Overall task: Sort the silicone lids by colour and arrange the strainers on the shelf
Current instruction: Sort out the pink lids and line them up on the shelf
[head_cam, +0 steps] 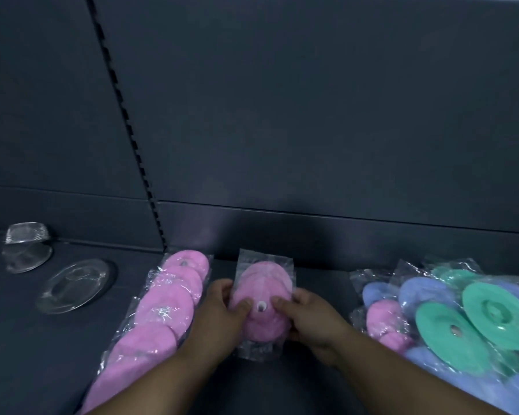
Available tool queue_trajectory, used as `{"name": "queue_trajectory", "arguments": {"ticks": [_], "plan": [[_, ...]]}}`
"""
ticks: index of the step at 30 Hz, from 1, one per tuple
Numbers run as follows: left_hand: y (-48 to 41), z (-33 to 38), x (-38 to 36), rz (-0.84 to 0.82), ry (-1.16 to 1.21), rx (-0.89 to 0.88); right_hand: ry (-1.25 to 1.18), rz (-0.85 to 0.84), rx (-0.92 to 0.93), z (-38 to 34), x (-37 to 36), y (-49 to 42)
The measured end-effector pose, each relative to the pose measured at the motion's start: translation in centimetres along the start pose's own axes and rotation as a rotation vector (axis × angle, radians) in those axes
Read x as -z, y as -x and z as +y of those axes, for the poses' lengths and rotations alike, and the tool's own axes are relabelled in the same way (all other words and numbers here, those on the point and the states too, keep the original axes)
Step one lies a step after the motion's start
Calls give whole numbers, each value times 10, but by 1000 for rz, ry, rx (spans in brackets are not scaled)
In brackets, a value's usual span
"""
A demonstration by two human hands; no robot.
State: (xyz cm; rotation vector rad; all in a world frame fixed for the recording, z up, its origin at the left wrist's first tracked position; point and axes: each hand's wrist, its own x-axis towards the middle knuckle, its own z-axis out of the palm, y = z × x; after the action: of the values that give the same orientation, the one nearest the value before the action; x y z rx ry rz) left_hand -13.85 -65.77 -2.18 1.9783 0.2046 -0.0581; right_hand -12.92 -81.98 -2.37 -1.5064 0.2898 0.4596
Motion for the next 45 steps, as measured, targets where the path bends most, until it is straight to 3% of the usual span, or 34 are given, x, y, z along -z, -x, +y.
{"name": "queue_trajectory", "arguments": {"ticks": [3,7,9,12,25,29,34,39,45], "plan": [[-16,1,8,-49,-83,-60,32,77,8,-9,-10,-21],[-32,-16,2,-160,-249,-136,735,348,175,-3,-10,-30],[-36,-24,-5,-249,-374,-156,827,348,262,0,-12,-22],[-34,-25,-10,-244,-416,-146,948,290,265,3,-11,-20],[-38,-35,-12,-200,-498,-220,921,181,264,0,-7,-23],[-39,-22,-13,-128,-564,-323,963,300,337,-2,13,-7],[-22,9,-41,-184,-645,-457,1155,482,420,-12,60,21],[4,30,-89,-291,-595,-480,1323,613,269,-17,120,54],[26,55,-151,-453,-438,-294,1405,386,90,-1,189,91]]}}
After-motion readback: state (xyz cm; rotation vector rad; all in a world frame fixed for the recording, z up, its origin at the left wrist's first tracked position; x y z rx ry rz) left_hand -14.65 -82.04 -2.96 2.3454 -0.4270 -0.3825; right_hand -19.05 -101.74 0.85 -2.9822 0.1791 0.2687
